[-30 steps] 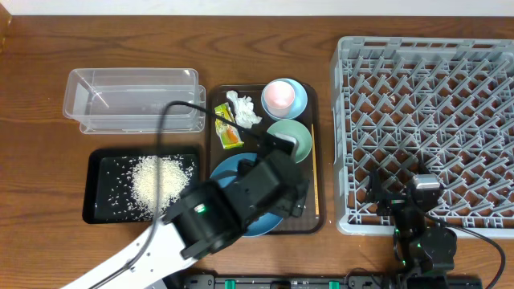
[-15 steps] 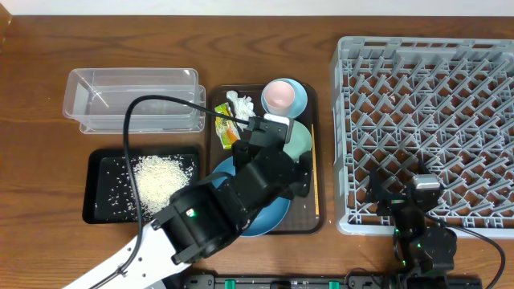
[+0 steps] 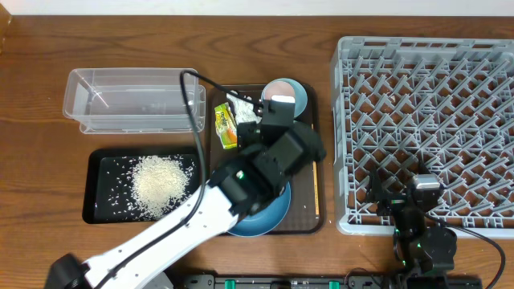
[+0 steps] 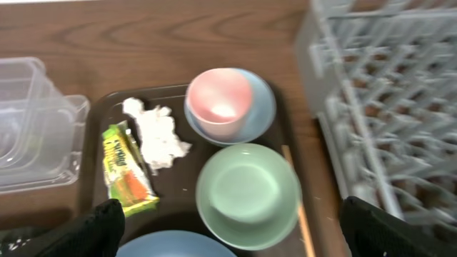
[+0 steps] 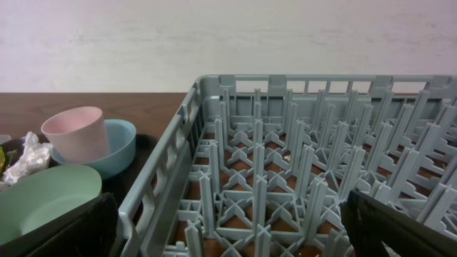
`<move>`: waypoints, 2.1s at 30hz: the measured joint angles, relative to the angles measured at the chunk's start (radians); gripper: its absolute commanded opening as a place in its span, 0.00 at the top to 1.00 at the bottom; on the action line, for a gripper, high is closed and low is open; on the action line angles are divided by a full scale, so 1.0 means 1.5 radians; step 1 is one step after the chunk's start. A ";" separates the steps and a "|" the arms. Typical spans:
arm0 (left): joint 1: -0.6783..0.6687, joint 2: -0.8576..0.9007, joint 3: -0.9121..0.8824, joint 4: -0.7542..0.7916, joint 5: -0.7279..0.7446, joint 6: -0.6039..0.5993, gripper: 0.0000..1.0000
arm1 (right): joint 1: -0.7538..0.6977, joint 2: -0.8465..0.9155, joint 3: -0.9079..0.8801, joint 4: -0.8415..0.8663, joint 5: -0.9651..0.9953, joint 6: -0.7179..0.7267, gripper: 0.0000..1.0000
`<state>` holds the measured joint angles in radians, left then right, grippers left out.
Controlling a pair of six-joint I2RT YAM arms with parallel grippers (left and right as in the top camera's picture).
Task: Sort waste into correct bins and load items into the dishwasher rack
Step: 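Lower the blue plate onto the brown tray and release it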
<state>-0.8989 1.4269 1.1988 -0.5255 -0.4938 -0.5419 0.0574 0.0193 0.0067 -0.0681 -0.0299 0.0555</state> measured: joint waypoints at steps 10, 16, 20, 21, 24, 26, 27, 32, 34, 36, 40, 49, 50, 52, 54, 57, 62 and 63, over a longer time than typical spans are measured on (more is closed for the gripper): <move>0.020 0.087 0.000 -0.066 0.038 0.000 0.02 | 0.000 0.000 0.000 0.000 0.000 0.000 0.01; 0.020 0.074 0.000 -0.032 0.062 0.000 0.02 | 0.000 0.000 0.000 0.000 0.000 0.000 0.01; 0.020 0.063 0.000 -0.029 0.066 0.000 0.02 | 0.000 0.000 0.000 0.000 0.000 0.000 0.01; 0.020 0.063 0.000 -0.030 0.073 0.000 0.02 | 0.000 0.000 0.000 0.000 0.000 0.000 0.01; 0.021 0.065 0.000 -0.031 0.107 0.000 0.02 | 0.000 0.000 0.000 0.000 0.000 0.000 0.01; 0.021 0.074 0.000 -0.031 0.149 0.000 0.02 | 0.000 0.000 0.000 0.000 0.000 0.000 0.01; 0.021 0.078 0.000 -0.031 0.158 0.000 0.02 | 0.000 0.000 0.000 0.000 0.000 0.000 0.01; 0.021 0.098 -0.001 -0.029 0.217 0.007 0.02 | 0.000 0.000 0.000 0.000 0.000 0.000 0.01; 0.021 0.099 -0.001 -0.020 0.248 0.034 0.02 | 0.000 0.000 0.000 0.000 0.000 0.000 0.01; 0.021 0.099 -0.001 -0.022 0.293 0.073 0.02 | 0.000 0.000 0.000 0.000 0.000 0.000 0.01; 0.021 0.099 -0.001 -0.070 0.344 0.120 0.02 | 0.000 0.000 0.000 0.000 0.000 0.000 0.01; 0.020 0.100 0.032 -0.119 0.329 0.211 0.02 | 0.000 0.000 0.000 0.000 0.000 0.000 0.01; 0.020 0.100 0.040 -0.087 0.315 0.213 0.02 | 0.000 0.000 0.000 0.000 0.000 0.000 0.01; 0.020 0.100 0.051 -0.024 0.296 0.215 0.02 | 0.000 0.000 0.000 0.000 0.000 0.000 0.01; 0.020 0.100 0.055 0.016 0.288 0.217 0.02 | 0.000 0.000 0.000 0.000 0.000 0.000 0.01; 0.020 0.100 0.056 0.037 0.293 0.220 0.02 | 0.000 0.000 0.000 0.000 0.000 0.000 0.01; 0.020 0.100 0.056 0.043 0.300 0.220 0.02 | 0.000 0.000 0.000 0.000 0.000 0.000 0.01; 0.020 0.100 0.056 0.044 0.301 0.220 0.02 | 0.000 0.000 0.000 0.000 0.000 0.000 0.01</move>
<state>-0.8684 1.5776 1.2823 -0.4595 -0.0422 -0.2119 0.0574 0.0193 0.0067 -0.0681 -0.0299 0.0559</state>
